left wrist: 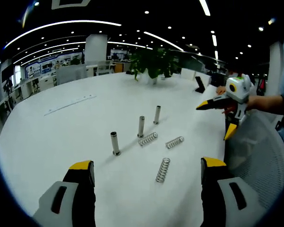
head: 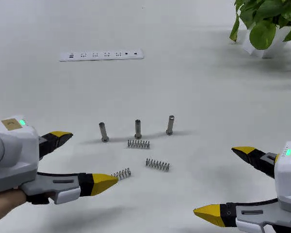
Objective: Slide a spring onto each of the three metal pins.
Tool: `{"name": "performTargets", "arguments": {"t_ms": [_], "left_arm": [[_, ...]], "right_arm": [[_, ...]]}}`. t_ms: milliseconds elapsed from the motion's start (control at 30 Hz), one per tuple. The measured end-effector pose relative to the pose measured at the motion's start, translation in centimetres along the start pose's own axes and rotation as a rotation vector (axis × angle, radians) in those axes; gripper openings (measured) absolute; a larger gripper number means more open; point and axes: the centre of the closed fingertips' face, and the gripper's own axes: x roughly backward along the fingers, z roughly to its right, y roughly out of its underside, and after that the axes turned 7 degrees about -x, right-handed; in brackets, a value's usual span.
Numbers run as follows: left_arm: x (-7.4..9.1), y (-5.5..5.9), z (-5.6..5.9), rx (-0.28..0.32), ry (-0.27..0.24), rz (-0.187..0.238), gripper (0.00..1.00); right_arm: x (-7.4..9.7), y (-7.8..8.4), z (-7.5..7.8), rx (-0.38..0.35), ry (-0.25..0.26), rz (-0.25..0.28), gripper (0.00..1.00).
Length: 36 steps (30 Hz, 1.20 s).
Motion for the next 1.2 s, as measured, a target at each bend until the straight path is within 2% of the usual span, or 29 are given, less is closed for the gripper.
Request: {"name": "performTargets", "arguments": {"t_ms": [267,467,533,633,767,1033,1200], "left_arm": [[1.6,1.4,-0.2,0.033,-0.032,-0.010,0.96],[1.9,2.4,-0.1,0.033,-0.036,-0.033,0.94],[1.6,2.7,0.1,0.033,-0.025,-0.049,0.91],[1.0,3.0,0.4,0.000,-0.005,-0.074,0.87],[-0.2,2.8,0.7,-0.001,0.017,-0.073,0.84],[-2.3,3.5,1.1,-0.024,0.065,-0.125,0.69],[-3.1,4.1,1.4,-0.029,0.093,-0.169,0.51]], "right_arm": [[-0.3,-0.2,-0.3,0.015,-0.015,-0.005,0.99],[-0.5,-0.3,-0.5,0.018,-0.021,-0.007,0.98],[-0.6,-0.3,-0.6,0.017,-0.023,-0.007,0.98],[-0.7,0.0,-0.8,0.020,-0.028,-0.013,0.98],[-0.8,0.0,-1.0,0.017,-0.030,-0.013,0.98],[-0.8,0.3,-1.2,0.006,-0.028,-0.013,0.98],[-0.6,0.5,-1.3,-0.004,-0.030,-0.011,0.98]]}}
